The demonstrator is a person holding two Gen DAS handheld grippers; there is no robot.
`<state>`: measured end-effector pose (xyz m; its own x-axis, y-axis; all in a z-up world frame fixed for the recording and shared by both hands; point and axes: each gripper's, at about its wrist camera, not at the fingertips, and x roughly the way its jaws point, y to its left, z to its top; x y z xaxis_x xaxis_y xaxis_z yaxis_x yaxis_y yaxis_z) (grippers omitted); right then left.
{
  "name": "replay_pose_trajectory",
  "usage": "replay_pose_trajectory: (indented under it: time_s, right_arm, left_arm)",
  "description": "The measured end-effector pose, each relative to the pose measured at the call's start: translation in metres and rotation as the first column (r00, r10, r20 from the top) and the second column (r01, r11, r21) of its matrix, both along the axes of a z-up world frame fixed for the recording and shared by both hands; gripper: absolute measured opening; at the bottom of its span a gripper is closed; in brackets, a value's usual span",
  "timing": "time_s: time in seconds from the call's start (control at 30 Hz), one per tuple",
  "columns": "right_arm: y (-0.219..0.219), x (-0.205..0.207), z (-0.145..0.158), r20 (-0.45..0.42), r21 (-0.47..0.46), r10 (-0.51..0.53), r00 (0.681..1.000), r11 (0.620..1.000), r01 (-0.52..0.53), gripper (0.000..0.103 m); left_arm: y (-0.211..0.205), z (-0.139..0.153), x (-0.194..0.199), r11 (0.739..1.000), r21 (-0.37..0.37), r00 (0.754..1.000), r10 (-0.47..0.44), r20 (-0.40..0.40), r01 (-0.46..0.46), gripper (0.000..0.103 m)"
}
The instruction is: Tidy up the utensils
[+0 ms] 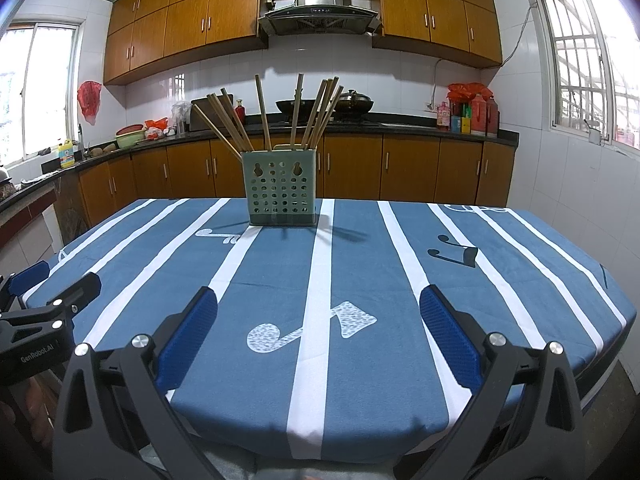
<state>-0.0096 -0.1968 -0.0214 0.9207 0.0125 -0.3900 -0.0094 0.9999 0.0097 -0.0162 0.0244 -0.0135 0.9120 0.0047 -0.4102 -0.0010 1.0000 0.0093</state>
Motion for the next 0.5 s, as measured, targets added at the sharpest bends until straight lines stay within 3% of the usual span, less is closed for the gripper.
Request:
replay_pose_trajectory:
  time_s: [0.5]
  right_arm:
    - [-0.0002,-0.0003,0.0003,-0.001,0.001,0.0,1.0,1.0,0.0,0.099]
  left_arm:
    - [-0.001,0.0027,0.0031,1.0,0.005,1.0,-0.008,-0.003,0.008,0.101]
